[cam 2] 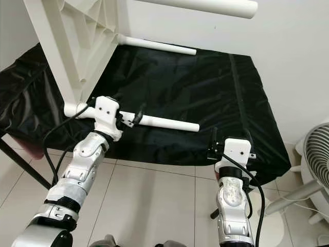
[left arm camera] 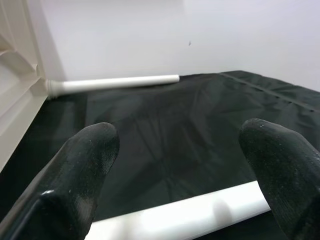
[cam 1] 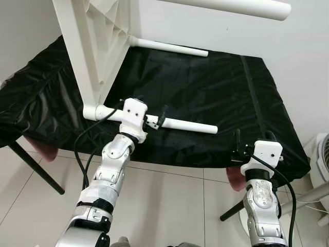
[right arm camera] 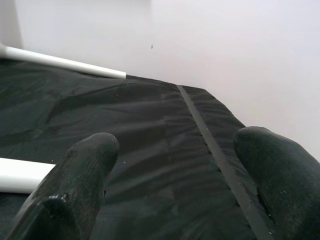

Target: Building children table

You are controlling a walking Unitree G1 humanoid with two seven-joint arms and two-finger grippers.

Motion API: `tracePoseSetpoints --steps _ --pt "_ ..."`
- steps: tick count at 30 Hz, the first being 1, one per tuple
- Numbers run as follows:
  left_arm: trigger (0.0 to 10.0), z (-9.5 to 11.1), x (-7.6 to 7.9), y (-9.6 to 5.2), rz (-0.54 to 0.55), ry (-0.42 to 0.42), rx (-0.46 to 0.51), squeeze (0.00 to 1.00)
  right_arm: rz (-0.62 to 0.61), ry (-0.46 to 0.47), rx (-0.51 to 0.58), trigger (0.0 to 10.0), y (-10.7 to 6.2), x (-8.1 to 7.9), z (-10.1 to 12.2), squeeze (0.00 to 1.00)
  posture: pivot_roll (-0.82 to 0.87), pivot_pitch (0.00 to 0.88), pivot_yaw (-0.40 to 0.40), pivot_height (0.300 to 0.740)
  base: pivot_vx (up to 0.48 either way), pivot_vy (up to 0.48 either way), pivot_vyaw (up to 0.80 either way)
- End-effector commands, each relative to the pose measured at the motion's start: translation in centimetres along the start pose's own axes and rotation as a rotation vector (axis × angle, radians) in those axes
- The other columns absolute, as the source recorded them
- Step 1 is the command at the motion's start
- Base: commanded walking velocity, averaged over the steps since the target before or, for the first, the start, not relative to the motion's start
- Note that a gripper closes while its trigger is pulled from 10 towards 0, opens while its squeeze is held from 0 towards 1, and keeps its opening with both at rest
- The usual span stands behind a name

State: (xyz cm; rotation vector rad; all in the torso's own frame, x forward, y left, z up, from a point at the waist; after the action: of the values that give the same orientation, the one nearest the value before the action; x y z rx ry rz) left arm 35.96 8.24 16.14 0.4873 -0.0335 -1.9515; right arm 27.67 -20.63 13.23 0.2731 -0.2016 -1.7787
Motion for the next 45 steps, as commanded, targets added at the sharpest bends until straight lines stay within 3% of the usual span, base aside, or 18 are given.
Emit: tracePoseSetpoints --steps 1,5,16,33,35,36,38,43,44,45 --pt "10.0 -0.2 0.1 0.2 -0.008 -0.001 -0.019 0.0 0.0 -0.001 -0.005 10.0 0.1 0.1 -0.1 0.0 0.06 0.0 -0.058 0.74 0.0 0.469 0.0" --pt "10.0 -0.2 0.1 0.2 -0.007 0.002 -0.016 0.0 0.001 -0.001 -0.005 10.0 0.2 0.1 0.0 0.0 0.06 0.0 -0.058 0.74 0.0 0.468 0.0" --pt "10.0 0.1 0.5 0.2 -0.034 0.093 0.002 0.0 0.0 -0.002 -0.006 10.0 0.2 0.0 -0.2 0.0 0.06 0.0 -0.054 0.74 0.0 0.0 0.0" --pt "10.0 0.0 1.2 0.3 -0.043 0.045 -0.025 0.0 -0.029 -0.033 0.0 10.0 0.5 0.7 -0.2 0.0 0.07 0.0 -0.052 0.74 0.0 0.0 0.0" --pt "10.0 0.1 1.2 0.5 -0.054 -0.004 -0.024 0.0 -0.031 -0.014 -0.001 10.0 0.7 1.0 0.0 0.0 0.07 0.0 -0.054 0.74 0.0 0.0 0.0" --pt "10.0 0.3 1.2 0.5 -0.071 -0.053 -0.013 1.0 -0.017 0.017 0.005 10.0 0.8 0.9 0.2 1.0 0.07 0.0 -0.055 0.74 0.0 0.0 0.0" --pt "10.0 0.6 1.0 0.5 -0.08 -0.089 0.005 1.0 -0.008 0.034 0.021 10.0 0.8 0.9 0.7 1.0 0.07 0.0 -0.058 0.74 0.0 0.0 0.0" --pt "10.0 0.9 0.2 0.8 -0.032 -0.061 -0.006 1.0 -0.032 -0.002 0.041 10.0 1.2 1.4 1.3 1.0 0.07 0.0 -0.06 0.74 0.0 0.0 0.0" --pt "10.0 1.2 0.2 1.0 -0.03 -0.093 -0.026 0.85 -0.03 0.002 0.044 10.0 1.4 1.5 1.7 0.07 0.07 0.0 -0.062 0.74 0.0 0.0 0.0" --pt "10.0 1.2 0.2 1.0 -0.03 -0.093 -0.026 0.85 -0.03 0.002 0.044 10.0 1.4 1.5 1.7 0.07 0.07 0.0 -0.062 0.74 0.0 0.0 0.0"
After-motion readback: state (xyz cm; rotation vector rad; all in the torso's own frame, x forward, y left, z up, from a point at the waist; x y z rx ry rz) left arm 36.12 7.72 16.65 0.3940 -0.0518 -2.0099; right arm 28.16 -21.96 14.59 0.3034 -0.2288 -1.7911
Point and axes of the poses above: a point about 5 cm out from each wrist's last joint towards the gripper, its own y axis pointing out of the wrist towards the gripper, its own z axis along the axis of the wrist's last joint, x = y × z, the point moved 3 cm from there along y, pointing out of the wrist towards the gripper, and after that the axes turned 13 degrees about y, right-handed, at the moved point
